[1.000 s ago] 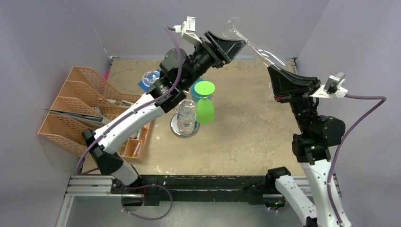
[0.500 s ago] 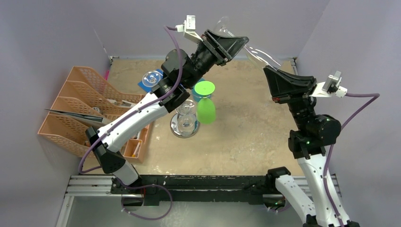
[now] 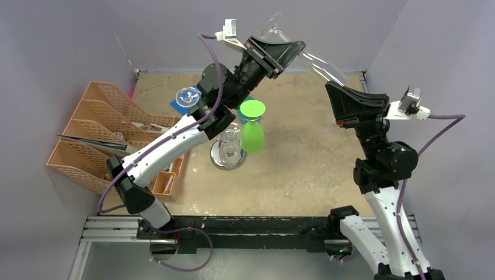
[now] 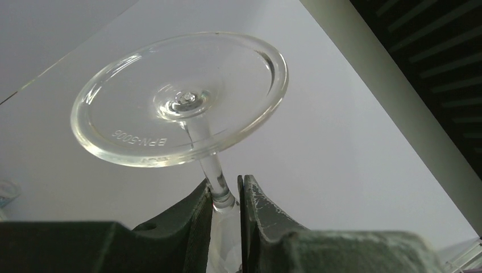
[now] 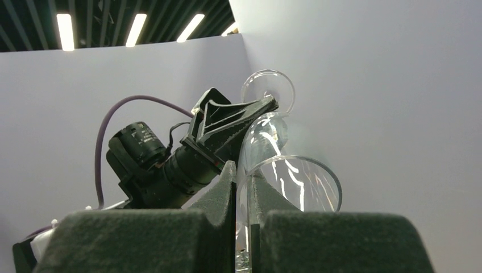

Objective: Place the wine glass upside down on the wine glass rack

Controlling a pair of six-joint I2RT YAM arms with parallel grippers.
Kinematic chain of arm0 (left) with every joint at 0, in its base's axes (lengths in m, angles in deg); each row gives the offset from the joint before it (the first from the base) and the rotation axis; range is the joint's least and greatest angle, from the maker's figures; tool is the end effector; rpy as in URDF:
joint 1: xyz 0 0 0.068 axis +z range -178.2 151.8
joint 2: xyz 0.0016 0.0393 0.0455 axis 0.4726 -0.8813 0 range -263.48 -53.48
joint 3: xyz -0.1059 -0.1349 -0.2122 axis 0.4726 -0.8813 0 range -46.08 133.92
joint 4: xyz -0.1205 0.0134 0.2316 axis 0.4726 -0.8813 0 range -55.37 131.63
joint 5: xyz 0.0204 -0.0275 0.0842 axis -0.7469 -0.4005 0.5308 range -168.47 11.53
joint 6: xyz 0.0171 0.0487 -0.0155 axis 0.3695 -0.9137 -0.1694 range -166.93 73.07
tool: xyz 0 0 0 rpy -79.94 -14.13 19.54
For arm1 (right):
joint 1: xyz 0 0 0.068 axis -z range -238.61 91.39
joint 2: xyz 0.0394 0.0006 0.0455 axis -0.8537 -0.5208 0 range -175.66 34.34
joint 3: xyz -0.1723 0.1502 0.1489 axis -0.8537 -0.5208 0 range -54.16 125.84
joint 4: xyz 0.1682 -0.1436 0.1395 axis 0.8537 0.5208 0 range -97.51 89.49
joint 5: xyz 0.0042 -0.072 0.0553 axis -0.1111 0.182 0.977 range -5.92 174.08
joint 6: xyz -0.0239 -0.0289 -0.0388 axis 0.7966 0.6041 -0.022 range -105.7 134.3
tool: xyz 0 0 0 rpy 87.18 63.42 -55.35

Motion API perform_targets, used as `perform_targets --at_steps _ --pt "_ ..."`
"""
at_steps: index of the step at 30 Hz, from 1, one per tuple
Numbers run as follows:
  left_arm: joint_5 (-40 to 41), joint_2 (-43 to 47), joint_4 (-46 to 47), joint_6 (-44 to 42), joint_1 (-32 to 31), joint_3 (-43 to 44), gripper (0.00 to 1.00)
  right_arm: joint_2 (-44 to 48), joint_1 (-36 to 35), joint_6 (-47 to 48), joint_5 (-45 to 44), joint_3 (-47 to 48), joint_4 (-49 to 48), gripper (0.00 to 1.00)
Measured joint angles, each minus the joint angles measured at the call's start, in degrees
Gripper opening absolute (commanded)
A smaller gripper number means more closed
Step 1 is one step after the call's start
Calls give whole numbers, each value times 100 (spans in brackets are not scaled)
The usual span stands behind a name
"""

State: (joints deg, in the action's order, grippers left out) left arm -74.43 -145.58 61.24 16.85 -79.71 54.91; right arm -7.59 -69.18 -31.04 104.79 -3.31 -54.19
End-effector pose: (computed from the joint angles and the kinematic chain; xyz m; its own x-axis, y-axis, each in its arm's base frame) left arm 0.2251 -0.2791 0.5267 -0.5346 -0.7655 -0.3581 0.5944 -0.0394 -0.8032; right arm 0.1128 0.0338 0.4756 0.3084 0.7344 -0.6046 -0.8356 0.5128 0.1967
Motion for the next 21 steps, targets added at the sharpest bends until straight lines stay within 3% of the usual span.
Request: perform_targets --at_steps 3,5,10,18,21 --pt "9 0 98 -24 11 -9 16 -149 0 -236 0 -11 -247 0" --pt "26 -4 210 -59 17 -9 2 -260 0 -393 2 -11 -446 0" --pt "2 -31 487 -190 11 -13 0 -299 2 -586 -22 -13 -581 3" --pt "-249 -33 791 -787 -2 -44 0 -131 2 -599 -72 -85 -127 42" --pt "-409 -31 905 -1174 -4 -61 0 -61 0 -568 -157 -168 118 48"
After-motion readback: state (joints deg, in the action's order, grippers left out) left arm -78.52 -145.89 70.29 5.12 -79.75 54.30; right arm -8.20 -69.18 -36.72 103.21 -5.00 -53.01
